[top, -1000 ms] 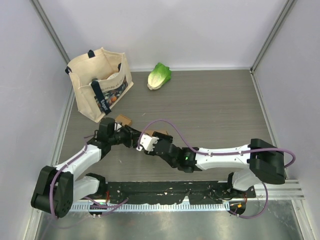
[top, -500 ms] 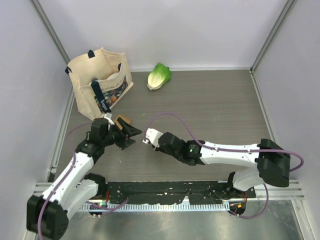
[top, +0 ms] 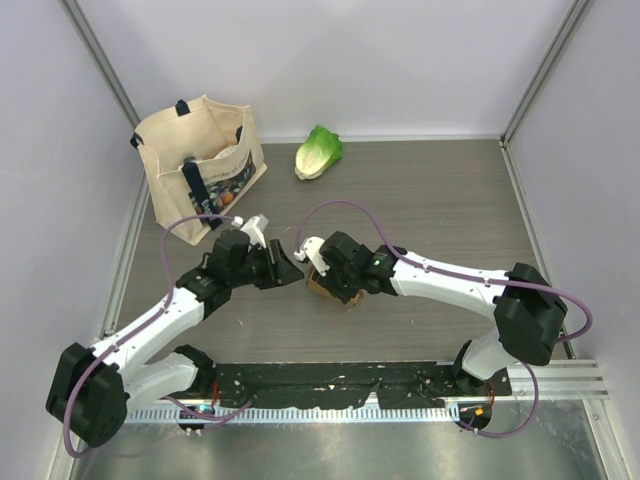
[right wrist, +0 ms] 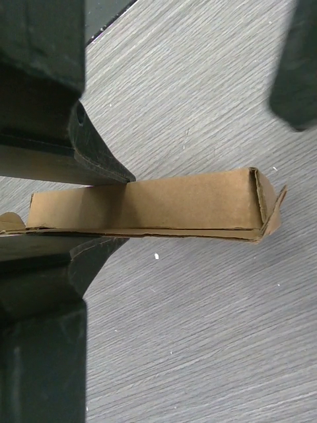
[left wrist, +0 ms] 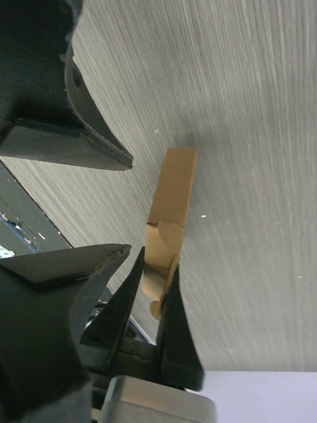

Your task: Fold the paper box

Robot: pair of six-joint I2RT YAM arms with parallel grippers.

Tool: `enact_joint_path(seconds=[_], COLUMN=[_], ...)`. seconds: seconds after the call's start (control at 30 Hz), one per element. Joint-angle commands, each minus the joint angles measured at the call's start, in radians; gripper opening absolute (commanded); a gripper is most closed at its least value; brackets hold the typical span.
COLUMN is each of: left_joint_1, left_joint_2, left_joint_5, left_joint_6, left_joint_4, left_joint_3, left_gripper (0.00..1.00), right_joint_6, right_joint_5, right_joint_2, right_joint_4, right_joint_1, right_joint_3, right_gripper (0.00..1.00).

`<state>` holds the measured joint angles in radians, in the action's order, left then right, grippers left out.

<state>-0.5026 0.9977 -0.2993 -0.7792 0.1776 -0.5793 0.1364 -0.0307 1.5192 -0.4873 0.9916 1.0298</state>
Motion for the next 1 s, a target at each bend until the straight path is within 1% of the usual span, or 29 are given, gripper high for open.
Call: enact_joint_path(seconds=[0.0, 0.1, 0.2, 0.27, 0.33, 0.77, 0.93, 0.97], left_joint_1=[-0.053, -0.063, -0.088, -0.096, -0.096, -0.102, -0.108, -0.108], left_joint_2=[0.054, 0.071, 0.074, 0.091, 0.114, 0.15, 0.176, 0.176], left_joint_5=[-0.006, 0.003, 0.005, -0.003, -0.011, -0.029, -0.031, -0.035], left_joint_6=[0.072, 0.084, 0.126, 0.141, 0.146, 0.179, 0.187, 0.19], left_joint_4=[-0.222, -0.277, -0.317, -0.328, -0.326, -0.309, -0.285, -0.285], left_joint_3=[-0.024, -0.014, -0.011, -0.014, -0.019, -0.021, -0.04, -0.043], left_gripper=[0.5, 0.46, 0.46, 0.49, 0.49, 0.42, 0.42, 0.38], right_joint_6=[-0.038, -0.041, -0.044, -0.044, -0.043, -0.044, -0.044, -0.044], right_joint_5=[0.074, 0.087, 0.097, 0.103, 0.101, 0.106, 0.103, 0.104], right_joint_2=[0.012, 0.01, 0.009, 0.007, 0.007, -0.002, -0.004, -0.004], right_joint_4=[-0.033, -0.019, -0.01, -0.004, 0.0, 0.004, 0.004, 0.006], right_joint_1=[-0.008, -0.008, -0.01, -0.011, -0.014, -0.024, -0.022, -0.022], right_joint_3=[-0.01, -0.016, -0.013, -0.011, -0.01, -0.005, -0.007, -0.007], right_gripper=[0.29, 0.29, 0.28, 0.27, 0.27, 0.24, 0.24, 0.23])
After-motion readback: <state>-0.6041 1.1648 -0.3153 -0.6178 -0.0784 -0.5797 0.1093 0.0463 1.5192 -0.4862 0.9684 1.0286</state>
